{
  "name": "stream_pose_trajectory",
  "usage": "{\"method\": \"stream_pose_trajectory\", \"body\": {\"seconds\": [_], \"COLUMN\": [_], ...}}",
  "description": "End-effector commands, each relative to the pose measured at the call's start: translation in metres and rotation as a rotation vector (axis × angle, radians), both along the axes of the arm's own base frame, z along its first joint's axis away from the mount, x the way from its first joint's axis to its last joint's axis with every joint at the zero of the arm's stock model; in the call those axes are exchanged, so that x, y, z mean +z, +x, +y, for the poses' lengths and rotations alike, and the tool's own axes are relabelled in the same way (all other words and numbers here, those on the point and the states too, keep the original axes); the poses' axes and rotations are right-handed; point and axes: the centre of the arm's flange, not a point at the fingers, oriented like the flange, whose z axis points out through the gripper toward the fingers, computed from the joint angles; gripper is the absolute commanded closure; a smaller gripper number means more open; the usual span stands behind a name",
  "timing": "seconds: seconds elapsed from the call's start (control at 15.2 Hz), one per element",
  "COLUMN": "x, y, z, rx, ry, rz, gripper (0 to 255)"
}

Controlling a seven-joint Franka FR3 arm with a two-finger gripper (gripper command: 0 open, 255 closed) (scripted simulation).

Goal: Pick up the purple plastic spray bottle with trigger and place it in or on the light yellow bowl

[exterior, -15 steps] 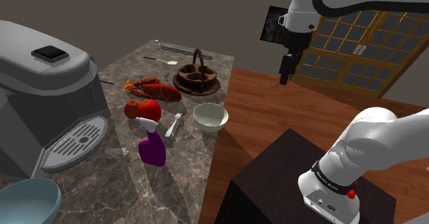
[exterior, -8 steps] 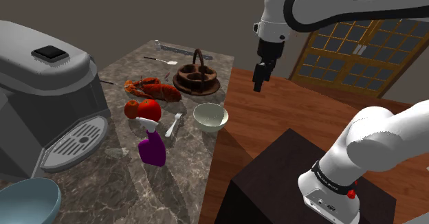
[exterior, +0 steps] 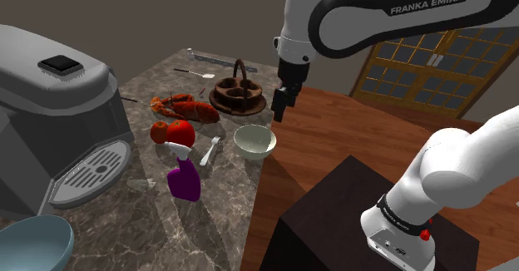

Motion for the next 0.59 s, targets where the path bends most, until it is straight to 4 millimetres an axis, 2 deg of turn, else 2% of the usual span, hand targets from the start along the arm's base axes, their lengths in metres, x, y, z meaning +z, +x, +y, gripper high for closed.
{"method": "stream_pose_trajectory", "body": {"seconds": [0.0,0.53], "x": [-0.013,-0.042], "y": [0.014,0.051], "z": [0.022,0.109], "rx": [0.017,0.086], "ry": [0.008,0.034], "rz": [-0.015,-0.07], "gripper": [0,0]}}
